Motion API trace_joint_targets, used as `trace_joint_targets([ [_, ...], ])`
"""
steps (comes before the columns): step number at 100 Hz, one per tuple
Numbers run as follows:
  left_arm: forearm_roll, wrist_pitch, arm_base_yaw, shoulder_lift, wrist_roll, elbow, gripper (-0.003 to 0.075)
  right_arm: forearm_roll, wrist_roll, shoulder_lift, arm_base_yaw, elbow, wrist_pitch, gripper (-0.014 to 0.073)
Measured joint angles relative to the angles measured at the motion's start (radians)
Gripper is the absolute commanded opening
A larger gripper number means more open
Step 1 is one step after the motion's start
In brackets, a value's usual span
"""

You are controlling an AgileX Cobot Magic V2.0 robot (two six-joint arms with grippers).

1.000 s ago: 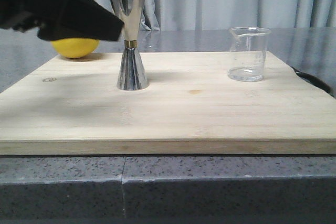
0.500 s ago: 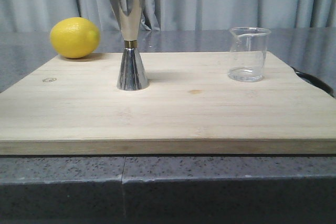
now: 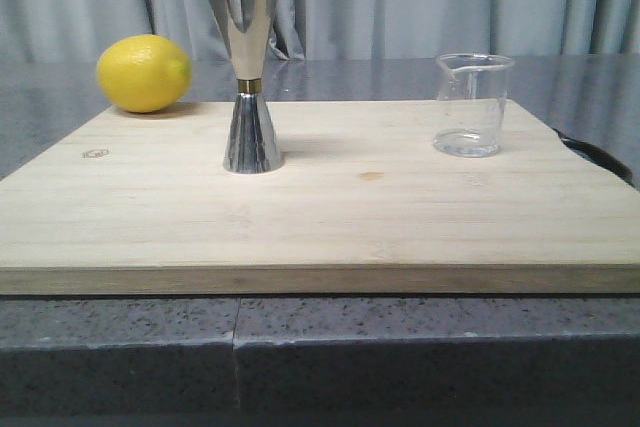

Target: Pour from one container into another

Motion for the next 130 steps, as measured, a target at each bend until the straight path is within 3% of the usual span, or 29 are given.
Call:
trace_joint_targets([
  [12, -0.016, -0.002, 0.000, -0.065, 0.000, 0.006, 0.0445, 0.004, 0.008, -0.176, 0.000, 0.131, 0.000, 0.0593],
  [25, -0.022, -0.002, 0.000, -0.120, -0.002, 0.038, 0.0329, 0.004, 0.011, -0.343, 0.000, 0.296, -0.006, 0.0529],
  [53, -0.025, -0.007, 0.000, -0.218, -0.002, 0.145, -0.0018, 0.004, 0.014, -0.601, 0.000, 0.582, -0.076, 0.0069],
  [64, -0.025, -0.008, 0.000, -0.253, -0.004, 0.213, -0.0019, 0.004, 0.014, -0.601, 0.000, 0.640, -0.109, -0.0073],
  [90, -0.025, 0.000, 0.000, -0.324, -0.004, 0.357, -0.0019, 0.004, 0.014, -0.601, 0.000, 0.697, -0.076, -0.0073],
  [130, -0.025, 0.012, 0.000, -0.330, -0.004, 0.440, -0.0019, 0.004, 0.016, -0.601, 0.000, 0.703, -0.071, -0.0073],
])
